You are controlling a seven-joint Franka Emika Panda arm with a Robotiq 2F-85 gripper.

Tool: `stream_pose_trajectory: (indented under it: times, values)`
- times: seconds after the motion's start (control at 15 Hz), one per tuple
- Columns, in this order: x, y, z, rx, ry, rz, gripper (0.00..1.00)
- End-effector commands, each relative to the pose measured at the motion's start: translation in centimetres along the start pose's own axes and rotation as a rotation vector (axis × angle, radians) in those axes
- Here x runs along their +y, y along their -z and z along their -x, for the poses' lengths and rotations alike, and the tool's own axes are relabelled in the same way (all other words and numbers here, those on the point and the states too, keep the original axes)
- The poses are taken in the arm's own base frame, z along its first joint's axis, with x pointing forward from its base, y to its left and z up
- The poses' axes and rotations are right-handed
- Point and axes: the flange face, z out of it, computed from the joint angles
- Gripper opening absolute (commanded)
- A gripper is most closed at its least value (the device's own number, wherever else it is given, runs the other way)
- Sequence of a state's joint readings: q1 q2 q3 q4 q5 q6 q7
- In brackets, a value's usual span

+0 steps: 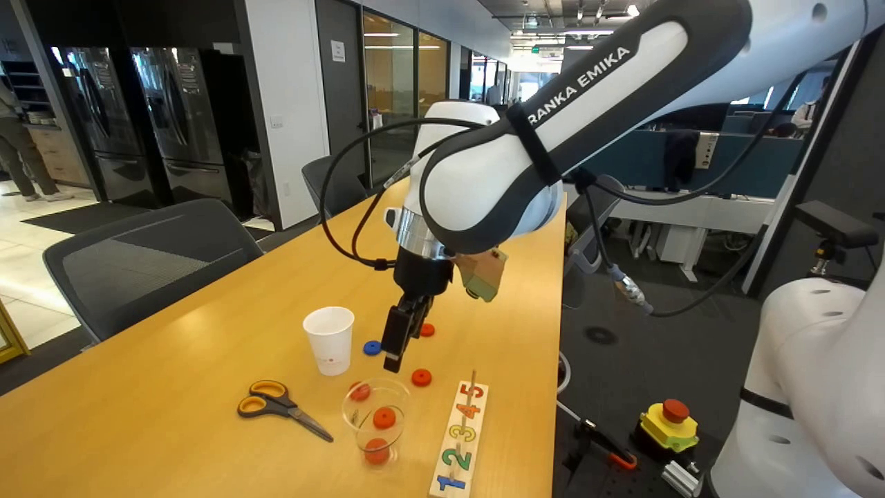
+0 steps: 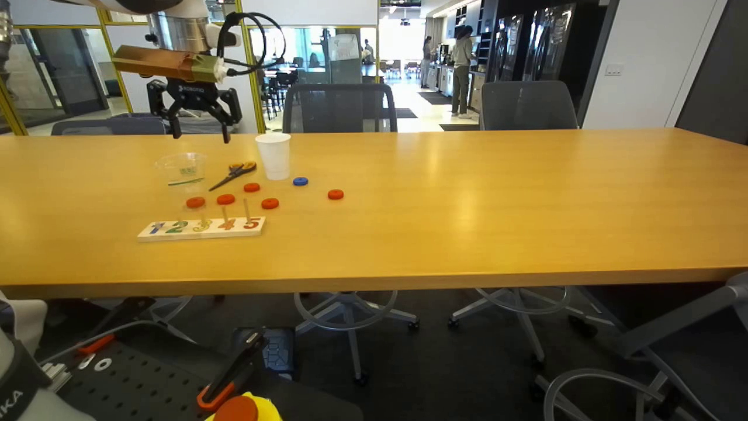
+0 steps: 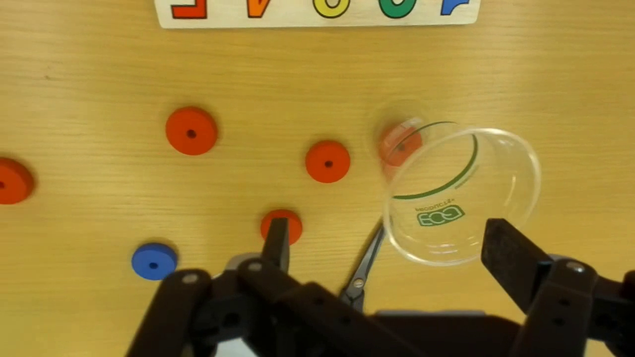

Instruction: Put the orange discs in the clear cup and the blue disc in the white cup

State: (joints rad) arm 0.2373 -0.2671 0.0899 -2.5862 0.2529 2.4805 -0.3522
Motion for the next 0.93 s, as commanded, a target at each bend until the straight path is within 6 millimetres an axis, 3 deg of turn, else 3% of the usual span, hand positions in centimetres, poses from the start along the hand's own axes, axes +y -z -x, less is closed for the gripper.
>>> stream_pose_trajectory:
  times: [0.0,0.33,0.87]
  values:
    - [3.6,0.5,1.1,0.012,-0.054,0.047,1.0]
    - [8.2,-2.5,2.0,-0.022,-0.11,0.122,1.0]
    - [10.7,-9.1,1.0,-0.029,-0.179,0.135,1.0]
